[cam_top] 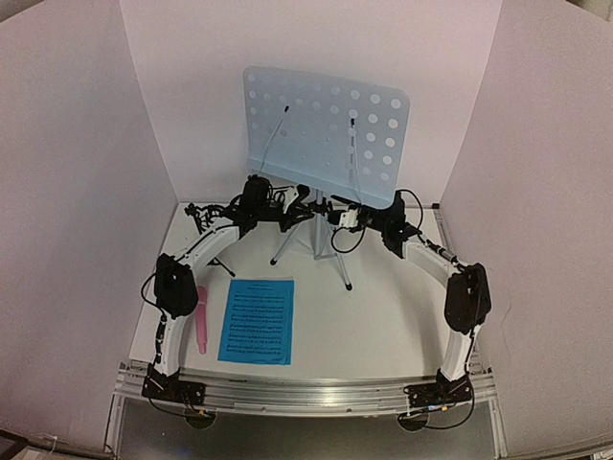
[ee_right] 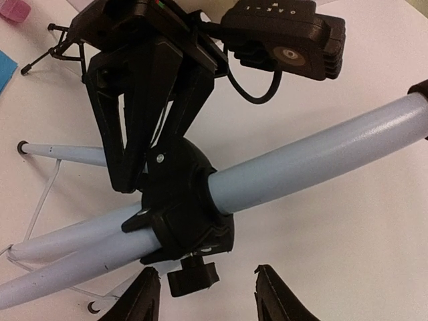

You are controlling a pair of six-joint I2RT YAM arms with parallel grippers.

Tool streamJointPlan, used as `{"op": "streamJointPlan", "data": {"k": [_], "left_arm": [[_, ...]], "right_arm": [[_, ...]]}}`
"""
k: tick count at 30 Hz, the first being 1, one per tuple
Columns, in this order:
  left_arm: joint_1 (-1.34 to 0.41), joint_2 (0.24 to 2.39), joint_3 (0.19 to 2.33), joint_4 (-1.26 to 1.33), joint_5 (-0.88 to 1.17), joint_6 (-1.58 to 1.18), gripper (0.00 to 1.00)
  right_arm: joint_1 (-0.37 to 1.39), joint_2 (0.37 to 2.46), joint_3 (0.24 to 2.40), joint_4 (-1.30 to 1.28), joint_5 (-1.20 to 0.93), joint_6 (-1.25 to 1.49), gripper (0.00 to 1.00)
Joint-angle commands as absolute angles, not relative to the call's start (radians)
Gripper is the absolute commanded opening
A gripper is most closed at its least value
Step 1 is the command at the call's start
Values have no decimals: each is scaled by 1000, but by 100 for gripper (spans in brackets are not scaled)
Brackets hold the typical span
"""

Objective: Set up the instrument practice props

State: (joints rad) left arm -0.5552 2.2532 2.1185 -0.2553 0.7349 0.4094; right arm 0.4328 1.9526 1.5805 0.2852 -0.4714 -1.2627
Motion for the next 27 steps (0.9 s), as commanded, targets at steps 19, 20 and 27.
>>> {"op": "streamJointPlan", "data": {"k": [19, 20, 27], "left_arm": [[-550, 2244, 2110, -231, 775, 359, 0], [-550, 2244, 2111, -231, 775, 358, 0], [-551, 2243, 2117, -261, 777, 393, 0]], "right_arm": [[469, 1982, 1747, -211, -545, -1271, 0], [468, 1988, 1763, -244, -566, -1238, 0], [457, 2046, 1932, -577, -732, -1014, 0]]}}
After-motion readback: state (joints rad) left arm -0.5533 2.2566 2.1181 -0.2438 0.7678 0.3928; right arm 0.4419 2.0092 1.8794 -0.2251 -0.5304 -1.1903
